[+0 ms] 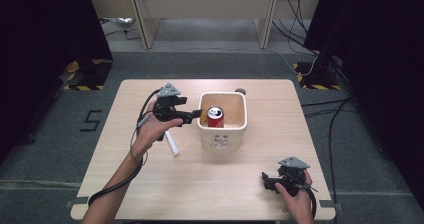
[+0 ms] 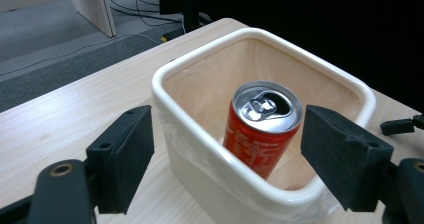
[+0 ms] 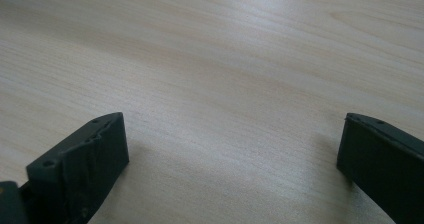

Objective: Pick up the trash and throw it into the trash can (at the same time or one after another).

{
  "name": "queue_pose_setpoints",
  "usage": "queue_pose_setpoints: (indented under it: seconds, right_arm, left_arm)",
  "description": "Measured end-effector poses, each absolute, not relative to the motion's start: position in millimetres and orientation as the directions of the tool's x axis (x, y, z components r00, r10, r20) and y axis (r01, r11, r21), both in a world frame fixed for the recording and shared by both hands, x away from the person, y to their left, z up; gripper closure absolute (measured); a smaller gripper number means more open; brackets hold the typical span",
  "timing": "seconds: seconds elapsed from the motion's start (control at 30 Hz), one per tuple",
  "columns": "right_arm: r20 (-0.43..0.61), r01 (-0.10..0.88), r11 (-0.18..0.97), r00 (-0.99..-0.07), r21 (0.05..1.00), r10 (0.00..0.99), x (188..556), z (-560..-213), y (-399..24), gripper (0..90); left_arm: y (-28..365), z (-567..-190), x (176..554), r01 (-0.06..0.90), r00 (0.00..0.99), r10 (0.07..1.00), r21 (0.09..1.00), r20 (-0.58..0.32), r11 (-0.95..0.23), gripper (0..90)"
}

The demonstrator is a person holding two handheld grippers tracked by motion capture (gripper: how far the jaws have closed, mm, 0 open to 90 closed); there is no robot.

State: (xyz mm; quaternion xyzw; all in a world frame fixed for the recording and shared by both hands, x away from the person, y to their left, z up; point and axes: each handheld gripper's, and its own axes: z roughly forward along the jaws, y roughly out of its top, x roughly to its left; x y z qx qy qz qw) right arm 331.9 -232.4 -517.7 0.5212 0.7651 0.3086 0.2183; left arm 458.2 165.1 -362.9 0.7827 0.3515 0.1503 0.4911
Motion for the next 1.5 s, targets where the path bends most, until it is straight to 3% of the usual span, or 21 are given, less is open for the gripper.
queue_pose_setpoints:
  seconds: [0.83,1.5]
  right_arm:
    - [-0.011,0.665,0.264,-0.359,0.699,0.933,332,-518,-232,0.3]
    - [-0.01,0.665,0.264,-0.36,0.699,0.933,332,-518,-232,0.3]
  left_arm:
    - [218,-398,469,0.447,0.59,0.798,0.872,-0.121,-0.199,21.3]
    - [234,-443,475,0.516,0.517,0.845,0.837,-0.136,-0.18,21.8]
